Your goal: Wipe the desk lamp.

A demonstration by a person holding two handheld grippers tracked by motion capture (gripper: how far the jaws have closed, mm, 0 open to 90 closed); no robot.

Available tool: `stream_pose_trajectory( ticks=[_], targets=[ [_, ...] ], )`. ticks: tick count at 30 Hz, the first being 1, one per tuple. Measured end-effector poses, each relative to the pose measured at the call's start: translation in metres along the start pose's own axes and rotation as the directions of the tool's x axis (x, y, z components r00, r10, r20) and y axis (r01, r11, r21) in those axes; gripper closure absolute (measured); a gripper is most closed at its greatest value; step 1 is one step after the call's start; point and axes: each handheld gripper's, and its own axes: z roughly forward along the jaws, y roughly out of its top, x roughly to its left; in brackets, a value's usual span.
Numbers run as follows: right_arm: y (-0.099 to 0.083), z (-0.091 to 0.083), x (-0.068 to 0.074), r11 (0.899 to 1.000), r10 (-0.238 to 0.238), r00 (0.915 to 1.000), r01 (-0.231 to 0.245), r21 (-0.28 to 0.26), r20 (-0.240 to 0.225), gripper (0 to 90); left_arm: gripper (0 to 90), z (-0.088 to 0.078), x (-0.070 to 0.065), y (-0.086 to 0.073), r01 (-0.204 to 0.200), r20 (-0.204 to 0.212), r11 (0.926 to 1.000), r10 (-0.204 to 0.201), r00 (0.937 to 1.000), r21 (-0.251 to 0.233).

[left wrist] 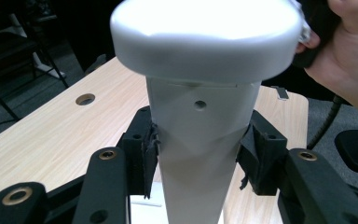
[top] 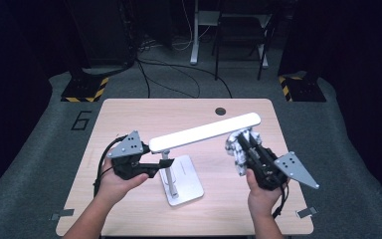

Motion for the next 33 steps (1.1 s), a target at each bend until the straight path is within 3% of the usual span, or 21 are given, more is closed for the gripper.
stream_pose_trajectory(
  ticks=[4,8,12,16,19,22,25,29,33],
  targets=[
    [-0.004,0.008,0.022,0.999,-0.024,0.9966,0.026,0.021,-0.08,78.0,52.3,0.0,-0.001,0.0,0.001,-0.002,1.0,-0.001,1.0,-0.002],
    [-0.005,0.011,0.025,0.999,-0.04,0.9959,0.042,0.017,-0.081,78.0,52.3,0.0,-0.001,-0.001,0.004,-0.005,1.0,-0.004,1.0,-0.005],
    [-0.001,0.006,0.006,1.0,-0.028,0.9996,0.028,0.007,-0.01,78.1,52.3,0.001,0.0,0.0,0.006,0.0,1.0,-0.006,1.0,-0.006],
    [0.003,-0.002,-0.018,1.0,0.005,0.9975,-0.005,-0.007,0.07,78.1,52.4,0.001,0.0,0.0,0.006,0.003,1.0,-0.006,1.0,-0.005],
    [0.005,-0.006,-0.027,1.0,0.017,0.9953,-0.016,-0.012,0.096,78.1,52.4,0.002,0.0,0.0,0.005,0.001,1.0,-0.005,1.0,-0.005],
    [0.005,-0.006,-0.025,1.0,0.009,0.9958,-0.008,-0.009,0.091,78.1,52.4,0.001,0.0,0.0,0.005,0.005,1.0,-0.005,1.0,-0.002],
    [0.004,-0.004,-0.015,1.0,0.008,0.9986,-0.008,0.0,0.052,78.0,52.3,0.001,0.0,0.0,0.004,0.003,1.0,-0.004,1.0,-0.006],
    [0.002,0.002,0.008,1.0,-0.015,0.9993,0.015,0.022,-0.035,78.0,52.3,0.001,0.0,0.0,0.002,0.003,1.0,-0.002,1.0,-0.005],
    [-0.001,0.008,0.032,0.999,0.009,0.9885,-0.003,0.042,-0.151,78.1,52.3,0.001,0.0,-0.001,0.001,0.0,1.0,-0.001,1.0,-0.008]
  ],
)
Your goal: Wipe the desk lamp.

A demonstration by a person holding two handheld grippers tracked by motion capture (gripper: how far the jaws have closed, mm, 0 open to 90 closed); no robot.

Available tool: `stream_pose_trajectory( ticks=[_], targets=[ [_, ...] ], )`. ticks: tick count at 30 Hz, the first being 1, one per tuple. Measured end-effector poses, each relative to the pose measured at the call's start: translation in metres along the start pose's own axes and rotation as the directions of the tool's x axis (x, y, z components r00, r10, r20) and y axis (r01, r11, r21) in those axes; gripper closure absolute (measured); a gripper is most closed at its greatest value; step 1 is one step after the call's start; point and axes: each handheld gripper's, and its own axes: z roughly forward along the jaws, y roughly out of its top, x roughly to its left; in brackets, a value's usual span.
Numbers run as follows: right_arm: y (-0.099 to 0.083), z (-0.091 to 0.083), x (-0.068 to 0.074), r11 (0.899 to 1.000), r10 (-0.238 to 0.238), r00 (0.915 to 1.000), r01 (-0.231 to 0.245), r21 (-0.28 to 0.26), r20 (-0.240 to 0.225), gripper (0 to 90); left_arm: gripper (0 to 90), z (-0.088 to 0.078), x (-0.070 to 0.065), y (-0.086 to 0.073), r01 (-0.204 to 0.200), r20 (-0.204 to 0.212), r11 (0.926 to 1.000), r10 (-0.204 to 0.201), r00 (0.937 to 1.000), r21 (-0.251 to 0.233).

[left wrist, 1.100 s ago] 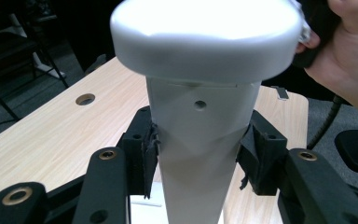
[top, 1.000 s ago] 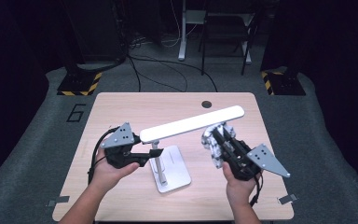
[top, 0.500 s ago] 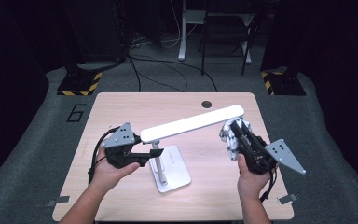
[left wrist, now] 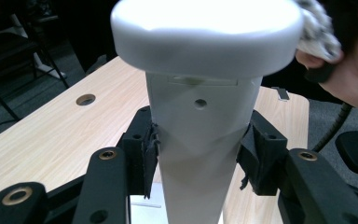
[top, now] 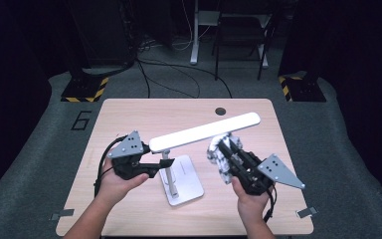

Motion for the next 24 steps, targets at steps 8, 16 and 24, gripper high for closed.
stream_pose_trajectory(
  ticks=[8,16,24],
  targets=[
    [0.005,0.009,0.026,1.0,-0.013,0.9946,0.014,0.004,-0.103,78.0,52.2,-0.001,0.0,-0.002,0.009,0.004,0.9999,-0.009,1.0,-0.01],
    [0.012,0.01,0.025,1.0,0.0,0.9925,0.0,-0.001,-0.122,78.0,52.1,0.0,0.0,-0.003,0.009,-0.002,0.9997,-0.009,1.0,-0.022],
    [0.017,0.005,0.029,1.0,0.002,0.9898,-0.005,-0.017,-0.142,78.0,52.1,0.0,0.0,-0.003,0.011,0.0,0.9995,-0.011,0.9999,-0.029]
  ],
)
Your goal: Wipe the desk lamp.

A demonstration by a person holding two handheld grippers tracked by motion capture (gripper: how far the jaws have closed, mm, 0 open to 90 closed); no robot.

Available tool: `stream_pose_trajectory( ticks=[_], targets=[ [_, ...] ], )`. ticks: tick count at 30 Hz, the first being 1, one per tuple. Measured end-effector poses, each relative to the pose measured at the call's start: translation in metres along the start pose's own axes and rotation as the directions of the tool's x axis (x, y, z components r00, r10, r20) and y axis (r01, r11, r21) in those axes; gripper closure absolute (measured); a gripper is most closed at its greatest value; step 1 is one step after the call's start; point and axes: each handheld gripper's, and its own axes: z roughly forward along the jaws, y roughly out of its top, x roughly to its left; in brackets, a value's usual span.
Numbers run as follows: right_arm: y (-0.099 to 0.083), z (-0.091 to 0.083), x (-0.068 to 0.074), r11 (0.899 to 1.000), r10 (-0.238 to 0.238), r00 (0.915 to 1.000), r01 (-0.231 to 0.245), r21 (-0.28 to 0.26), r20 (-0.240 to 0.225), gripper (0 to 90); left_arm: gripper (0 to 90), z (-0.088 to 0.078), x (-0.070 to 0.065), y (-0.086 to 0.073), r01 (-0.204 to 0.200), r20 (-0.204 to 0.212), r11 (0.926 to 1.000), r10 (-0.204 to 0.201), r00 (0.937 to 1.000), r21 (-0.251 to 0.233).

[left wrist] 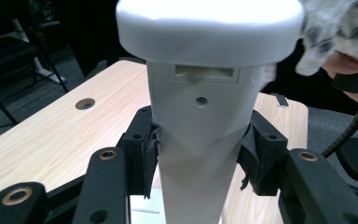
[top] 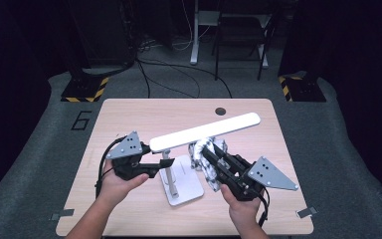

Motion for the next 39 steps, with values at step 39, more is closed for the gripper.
stream_pose_trajectory(
  ticks=[39],
  targets=[
    [0.04,0.051,-0.011,0.984,-0.162,0.9826,0.155,0.083,0.09,77.1,51.9,0.0,-0.003,-0.007,0.027,-0.014,0.9984,-0.027,0.9995,-0.049]
  ],
)
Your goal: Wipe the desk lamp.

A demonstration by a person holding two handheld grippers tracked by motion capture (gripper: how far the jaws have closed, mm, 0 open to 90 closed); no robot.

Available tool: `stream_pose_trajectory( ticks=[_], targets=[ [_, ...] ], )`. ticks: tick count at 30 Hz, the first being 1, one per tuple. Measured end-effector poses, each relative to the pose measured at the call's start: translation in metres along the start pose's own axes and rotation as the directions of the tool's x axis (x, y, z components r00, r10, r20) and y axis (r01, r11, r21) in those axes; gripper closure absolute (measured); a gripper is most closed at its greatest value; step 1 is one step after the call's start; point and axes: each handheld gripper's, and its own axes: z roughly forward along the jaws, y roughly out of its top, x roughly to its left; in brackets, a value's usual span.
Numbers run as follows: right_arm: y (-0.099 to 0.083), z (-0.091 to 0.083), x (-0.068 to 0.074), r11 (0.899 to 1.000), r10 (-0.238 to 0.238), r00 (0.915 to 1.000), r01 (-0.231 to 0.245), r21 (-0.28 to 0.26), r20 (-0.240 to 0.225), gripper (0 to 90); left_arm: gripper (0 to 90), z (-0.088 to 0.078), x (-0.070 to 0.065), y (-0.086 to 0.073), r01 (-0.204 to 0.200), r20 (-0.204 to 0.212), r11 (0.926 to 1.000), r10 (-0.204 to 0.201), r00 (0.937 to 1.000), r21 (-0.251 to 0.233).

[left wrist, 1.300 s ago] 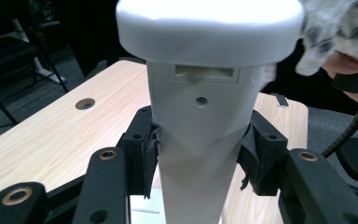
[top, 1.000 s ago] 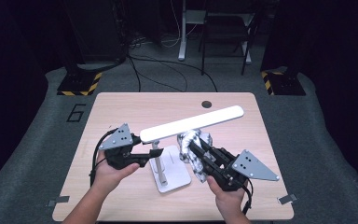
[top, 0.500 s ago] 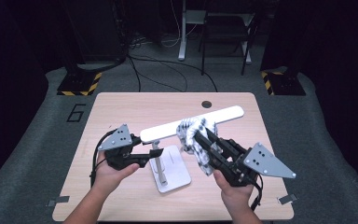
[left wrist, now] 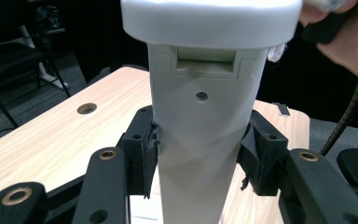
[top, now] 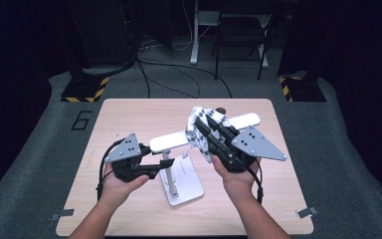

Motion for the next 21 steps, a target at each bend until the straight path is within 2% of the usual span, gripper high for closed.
stream_pose_trajectory(
  ticks=[3,9,12,21],
  targets=[
    [-0.006,0.009,0.003,1.0,0.011,0.9999,-0.012,0.029,0.003,76.9,51.9,0.0,0.001,-0.001,-0.003,0.003,1.0,0.003,1.0,0.002],
    [-0.007,0.022,0.012,0.996,0.009,0.9994,-0.006,0.086,-0.033,77.1,52.3,0.0,0.001,0.0,-0.013,0.007,0.9999,0.013,0.9999,0.002],
    [-0.006,0.027,0.018,0.995,0.007,0.9988,-0.002,0.095,-0.049,77.2,52.3,0.001,0.001,0.0,-0.01,0.003,0.9999,0.01,0.9999,0.003],
    [-0.004,0.043,0.044,0.995,0.005,0.9929,0.007,0.1,-0.119,77.3,52.3,0.002,0.0,-0.006,0.0,-0.006,0.999,-0.001,1.0,-0.044]
  ],
)
